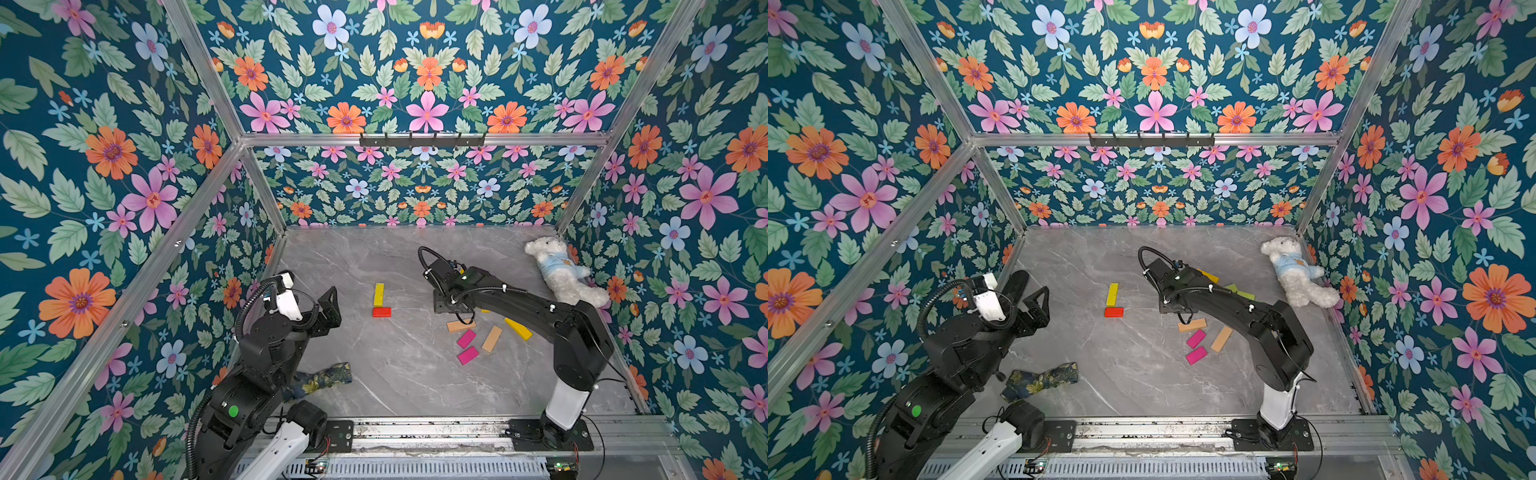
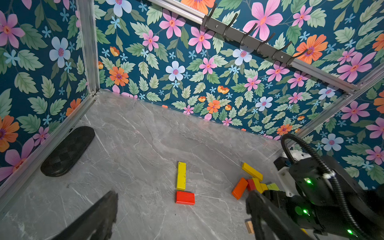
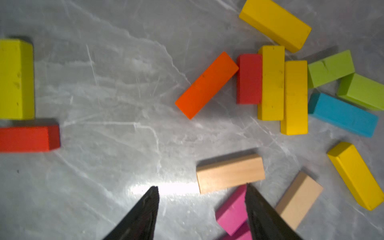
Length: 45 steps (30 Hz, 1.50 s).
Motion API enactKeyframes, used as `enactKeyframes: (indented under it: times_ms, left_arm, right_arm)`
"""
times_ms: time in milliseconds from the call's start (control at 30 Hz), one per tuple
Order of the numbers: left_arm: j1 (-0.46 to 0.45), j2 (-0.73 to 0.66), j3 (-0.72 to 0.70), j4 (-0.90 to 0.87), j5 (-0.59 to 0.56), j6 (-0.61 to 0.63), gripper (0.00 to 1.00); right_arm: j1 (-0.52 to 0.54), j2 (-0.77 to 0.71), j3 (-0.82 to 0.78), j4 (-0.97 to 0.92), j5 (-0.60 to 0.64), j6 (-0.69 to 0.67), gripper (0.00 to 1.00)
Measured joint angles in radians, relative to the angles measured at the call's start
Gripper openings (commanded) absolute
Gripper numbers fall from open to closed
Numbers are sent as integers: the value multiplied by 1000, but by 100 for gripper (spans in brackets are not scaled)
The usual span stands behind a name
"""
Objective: Assemble the letter h with building blocks
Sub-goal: Pick up the building block from the center of the board.
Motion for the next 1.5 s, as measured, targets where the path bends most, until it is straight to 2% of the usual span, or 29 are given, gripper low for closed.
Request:
enactKeyframes:
  times_ms: [67, 233, 300, 467, 600, 700, 800, 1167, 1500]
  left_arm:
    - [0, 1, -9, 1, 7, 0, 99]
    - [0, 13, -14, 6, 11, -3, 99]
    - [0, 19, -14, 7, 12, -3, 99]
    - [0, 25, -14, 8, 11, -3, 100]
    - [0, 30, -7, 10, 8, -3, 99]
    - [0, 33, -2, 16, 6, -3, 99]
    - [0, 25, -2, 27, 7, -12, 99]
    - [0, 30, -8, 33, 14, -18, 99]
    - [0, 35, -10, 36, 18, -18, 100]
  right_arm:
    - [6, -56, -82, -3, -11, -5, 79]
    - [-11, -124, -193, -11, -37, -68, 87]
    - [-32, -124, -186, -6, -59, -109, 86]
    - [-171, -66, -175, 76, -124, -122, 72]
    - [-214, 20, -99, 119, -174, -8, 73]
    - [-202, 71, -32, 158, -206, 74, 71]
    - [-183, 94, 18, 161, -209, 92, 72]
    - [-161, -142, -365, 225, -215, 113, 77]
    - [-141, -14, -353, 352, -243, 80, 78]
